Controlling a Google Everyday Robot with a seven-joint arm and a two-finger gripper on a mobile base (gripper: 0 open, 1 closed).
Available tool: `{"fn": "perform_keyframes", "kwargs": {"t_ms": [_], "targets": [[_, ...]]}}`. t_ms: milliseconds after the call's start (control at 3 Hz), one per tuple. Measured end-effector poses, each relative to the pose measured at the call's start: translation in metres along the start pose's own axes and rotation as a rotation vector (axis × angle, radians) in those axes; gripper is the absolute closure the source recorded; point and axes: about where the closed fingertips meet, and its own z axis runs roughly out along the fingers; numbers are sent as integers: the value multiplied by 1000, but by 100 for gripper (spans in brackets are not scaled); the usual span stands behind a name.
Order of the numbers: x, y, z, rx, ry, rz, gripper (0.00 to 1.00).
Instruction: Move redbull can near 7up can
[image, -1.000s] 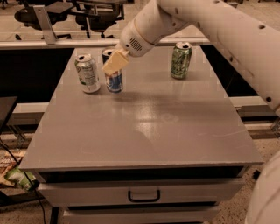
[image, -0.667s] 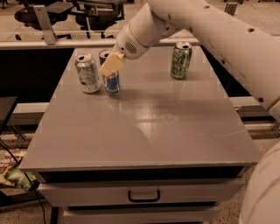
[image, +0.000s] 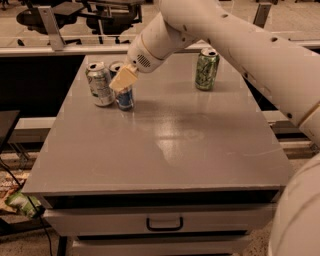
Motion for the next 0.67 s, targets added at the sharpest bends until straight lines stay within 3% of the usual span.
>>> {"fn": "perform_keyframes", "kwargs": {"t_ms": [333,667], "targets": [[0,1,1,-3,1,-1,8],[-1,2,3,-6,1,-1,0]]}}
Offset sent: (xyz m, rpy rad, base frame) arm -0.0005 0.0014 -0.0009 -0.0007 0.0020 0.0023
